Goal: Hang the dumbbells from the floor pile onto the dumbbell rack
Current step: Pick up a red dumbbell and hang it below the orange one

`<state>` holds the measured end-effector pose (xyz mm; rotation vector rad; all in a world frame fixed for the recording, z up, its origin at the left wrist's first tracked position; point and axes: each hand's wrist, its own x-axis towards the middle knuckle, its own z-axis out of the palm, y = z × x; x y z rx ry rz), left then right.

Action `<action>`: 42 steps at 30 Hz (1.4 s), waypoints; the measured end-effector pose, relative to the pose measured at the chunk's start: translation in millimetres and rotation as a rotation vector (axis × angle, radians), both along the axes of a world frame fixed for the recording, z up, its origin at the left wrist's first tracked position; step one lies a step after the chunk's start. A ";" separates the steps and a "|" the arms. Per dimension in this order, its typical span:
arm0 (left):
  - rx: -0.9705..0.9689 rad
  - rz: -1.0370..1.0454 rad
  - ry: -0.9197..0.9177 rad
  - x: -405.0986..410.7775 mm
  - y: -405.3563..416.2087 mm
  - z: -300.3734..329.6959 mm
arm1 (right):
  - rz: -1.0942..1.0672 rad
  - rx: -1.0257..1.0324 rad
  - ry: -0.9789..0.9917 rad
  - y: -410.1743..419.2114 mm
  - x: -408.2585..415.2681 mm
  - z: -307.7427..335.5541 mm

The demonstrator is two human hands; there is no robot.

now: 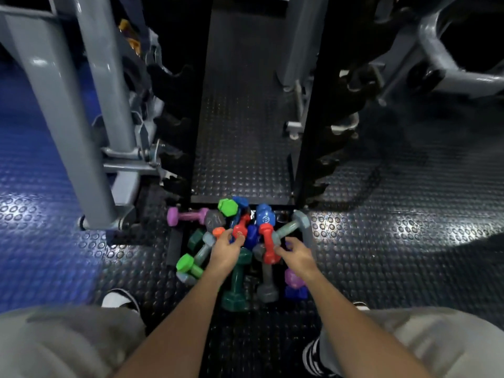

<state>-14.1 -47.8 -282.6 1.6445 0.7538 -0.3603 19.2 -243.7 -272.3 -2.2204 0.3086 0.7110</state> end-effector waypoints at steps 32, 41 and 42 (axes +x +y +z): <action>0.795 -0.617 -0.015 133.2 -75.6 -123.1 | -0.331 0.181 -0.137 18.4 -16.5 -123.9; 0.434 -0.366 -0.021 133.1 -43.5 -104.5 | -0.329 0.298 -0.178 -1.0 -11.9 -111.1; 0.380 -0.322 -0.033 134.1 -37.3 -99.3 | -0.308 0.331 -0.191 -2.5 -7.3 -104.4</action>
